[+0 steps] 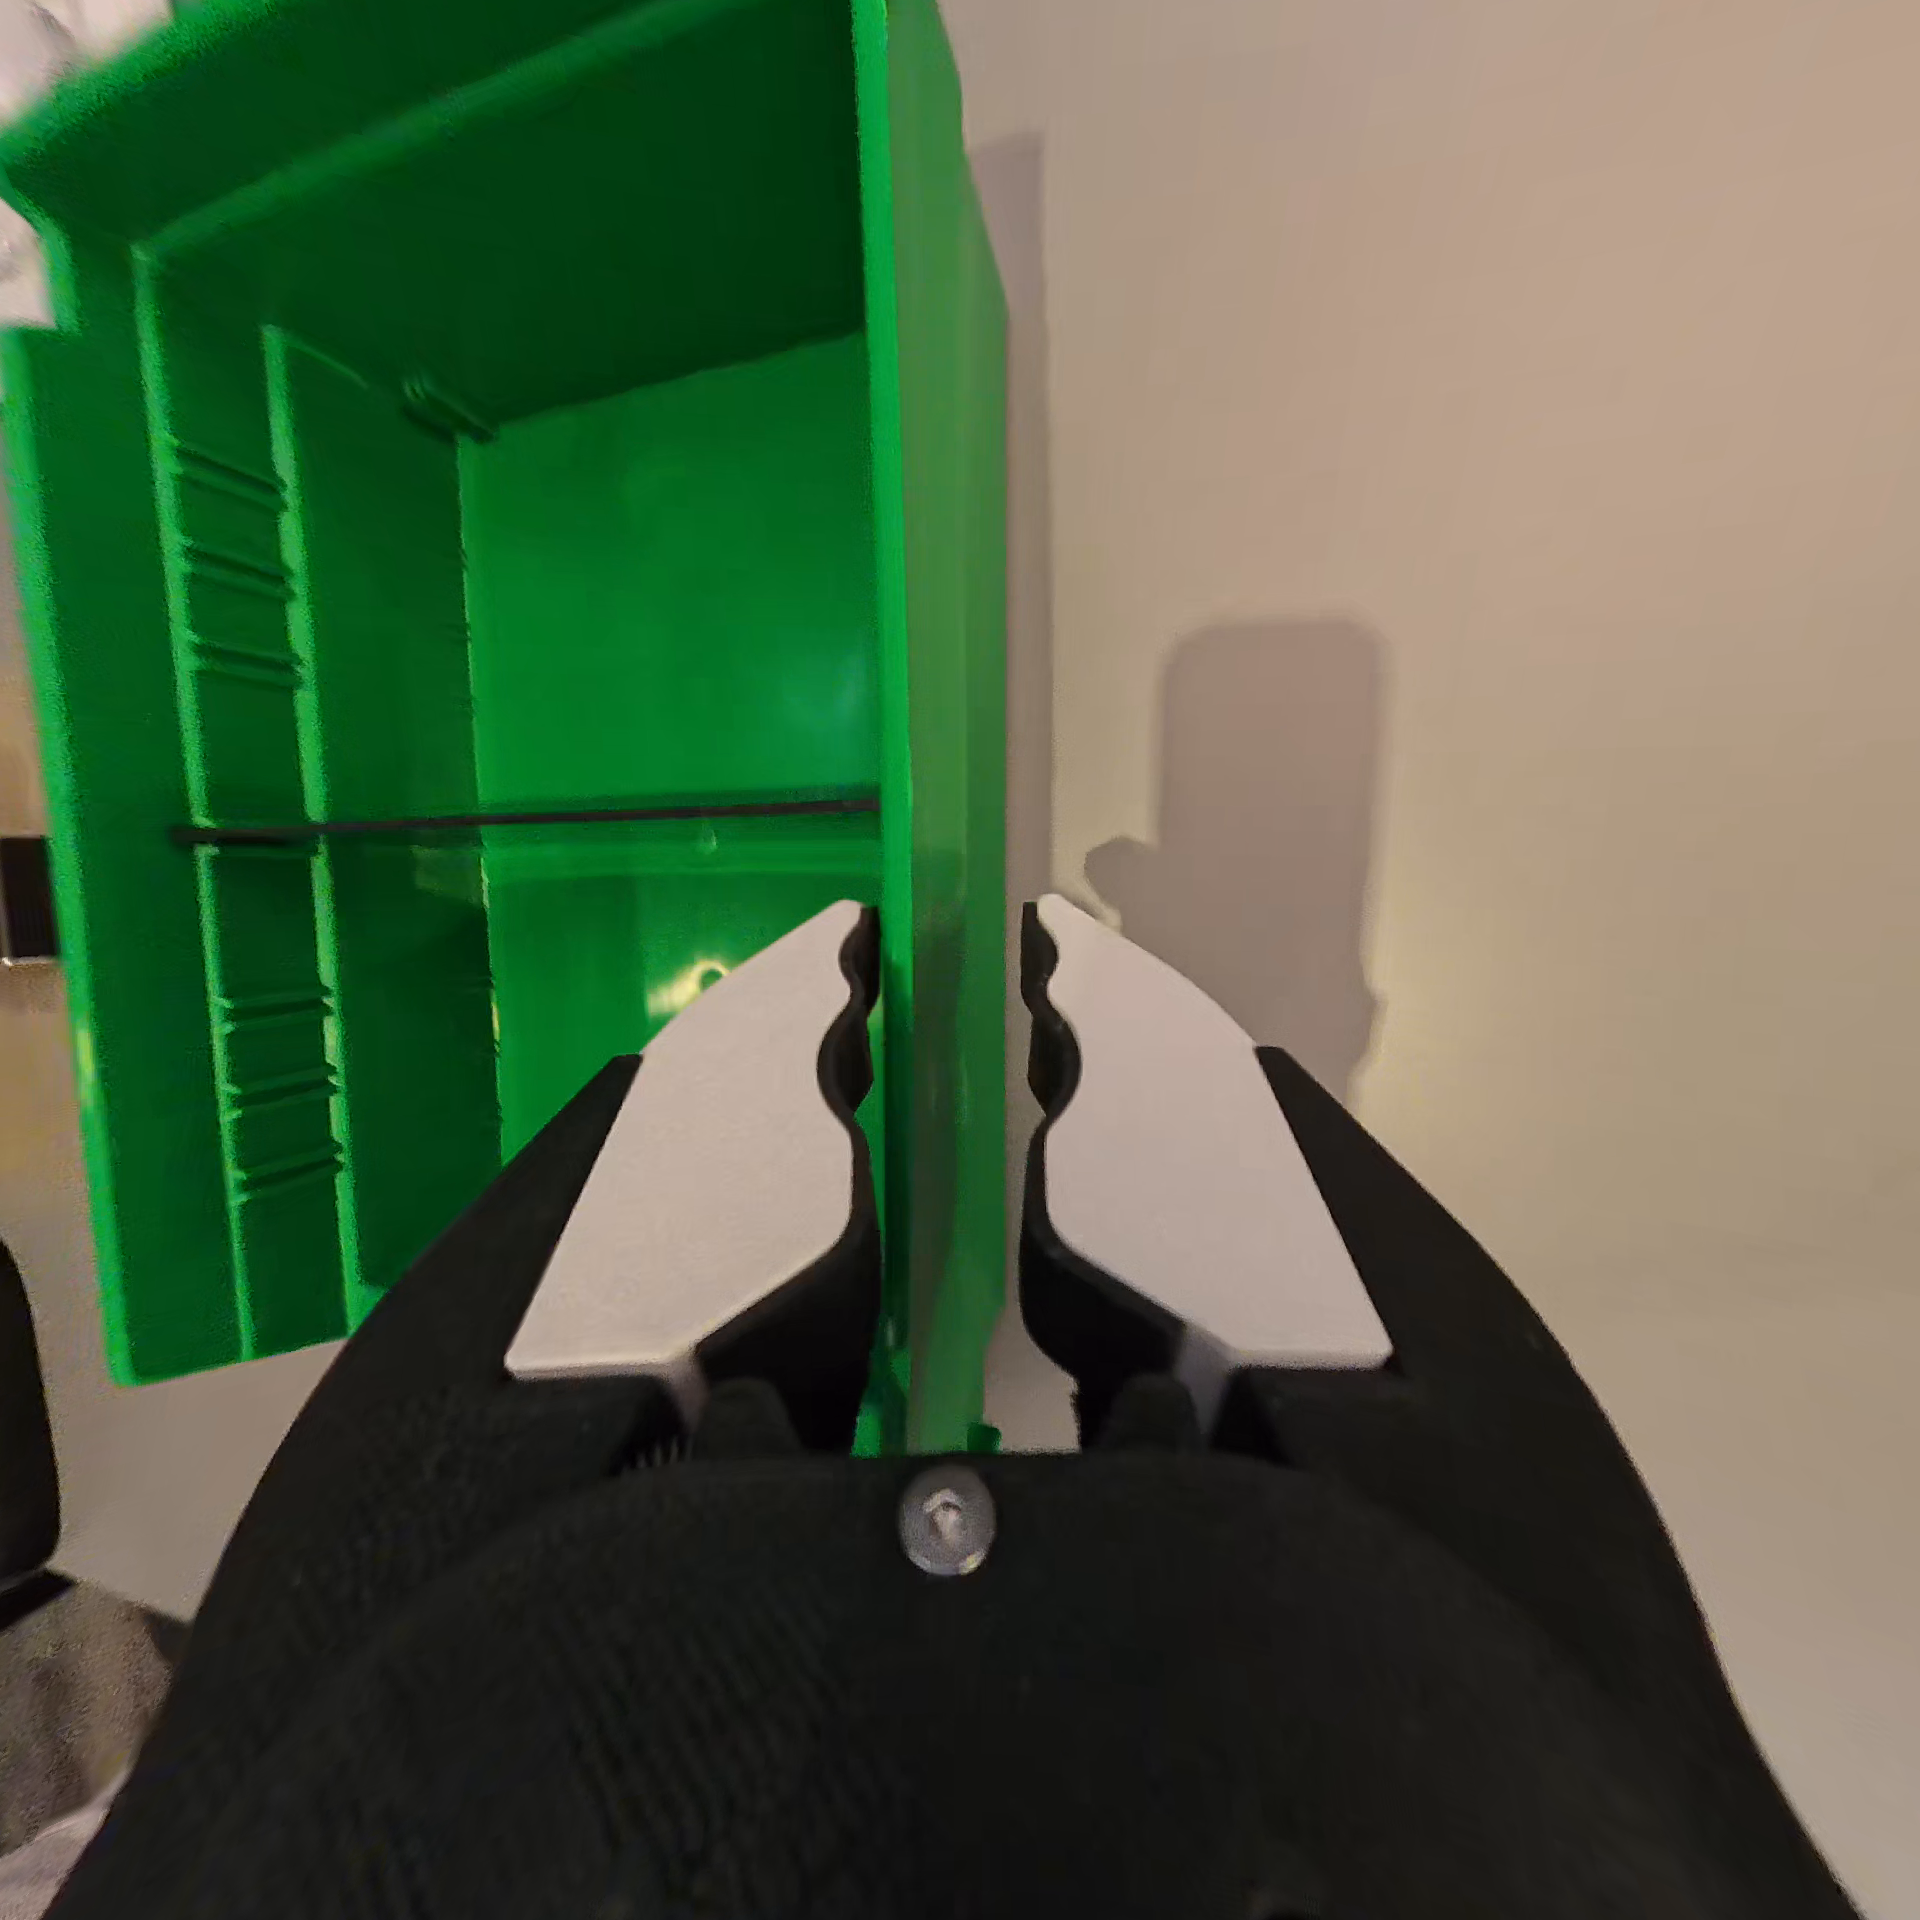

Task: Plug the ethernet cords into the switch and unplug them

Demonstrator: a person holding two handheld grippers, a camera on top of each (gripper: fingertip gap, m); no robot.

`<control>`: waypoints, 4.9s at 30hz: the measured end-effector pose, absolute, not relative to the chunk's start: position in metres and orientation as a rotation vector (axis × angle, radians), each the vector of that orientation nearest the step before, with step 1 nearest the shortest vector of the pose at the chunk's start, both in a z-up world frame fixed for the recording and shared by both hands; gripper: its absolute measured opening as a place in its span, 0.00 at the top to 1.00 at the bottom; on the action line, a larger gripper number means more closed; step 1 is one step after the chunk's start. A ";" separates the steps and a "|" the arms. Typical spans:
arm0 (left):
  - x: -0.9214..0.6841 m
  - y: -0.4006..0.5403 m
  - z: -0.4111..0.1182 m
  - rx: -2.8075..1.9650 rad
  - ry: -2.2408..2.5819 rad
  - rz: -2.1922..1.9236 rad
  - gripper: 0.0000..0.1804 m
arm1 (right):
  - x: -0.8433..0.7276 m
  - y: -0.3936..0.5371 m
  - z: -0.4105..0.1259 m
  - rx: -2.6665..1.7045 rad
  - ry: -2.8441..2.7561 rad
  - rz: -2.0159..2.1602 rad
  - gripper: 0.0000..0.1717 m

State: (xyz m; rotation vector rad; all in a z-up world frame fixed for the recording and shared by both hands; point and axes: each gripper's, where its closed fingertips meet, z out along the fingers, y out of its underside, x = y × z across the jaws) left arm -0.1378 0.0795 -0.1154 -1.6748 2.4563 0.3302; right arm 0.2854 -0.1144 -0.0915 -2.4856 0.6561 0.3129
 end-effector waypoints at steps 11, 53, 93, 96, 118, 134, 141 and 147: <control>-0.199 0.077 0.060 -1.592 1.666 -0.183 0.58 | 0.272 -0.108 0.123 -1.509 0.166 0.017 0.83; -0.373 0.129 -0.047 -1.697 1.380 0.340 0.93 | 0.176 -0.068 0.147 -1.507 -0.317 -0.261 0.90; -0.382 0.126 -0.066 -1.862 1.292 0.309 0.93 | 0.199 -0.065 0.106 -1.650 -0.296 -0.123 0.92; -0.382 0.124 -0.048 -1.823 1.243 0.323 0.93 | 0.198 -0.064 0.105 -1.657 -0.303 -0.132 0.92; -0.225 0.000 0.132 -1.401 1.421 0.168 0.93 | 0.202 -0.072 0.110 -1.631 -0.281 -0.116 0.92; -0.026 0.037 -0.107 -1.564 2.107 -0.179 0.93 | 0.189 -0.065 0.111 -1.638 -0.347 -0.157 0.92; -0.011 0.044 -0.135 -1.641 2.169 -0.232 0.93 | 0.200 -0.070 0.111 -1.618 -0.306 -0.122 0.92; -0.010 0.048 -0.120 -1.693 2.068 -0.231 0.82 | 0.201 -0.070 0.109 -1.622 -0.301 -0.119 0.92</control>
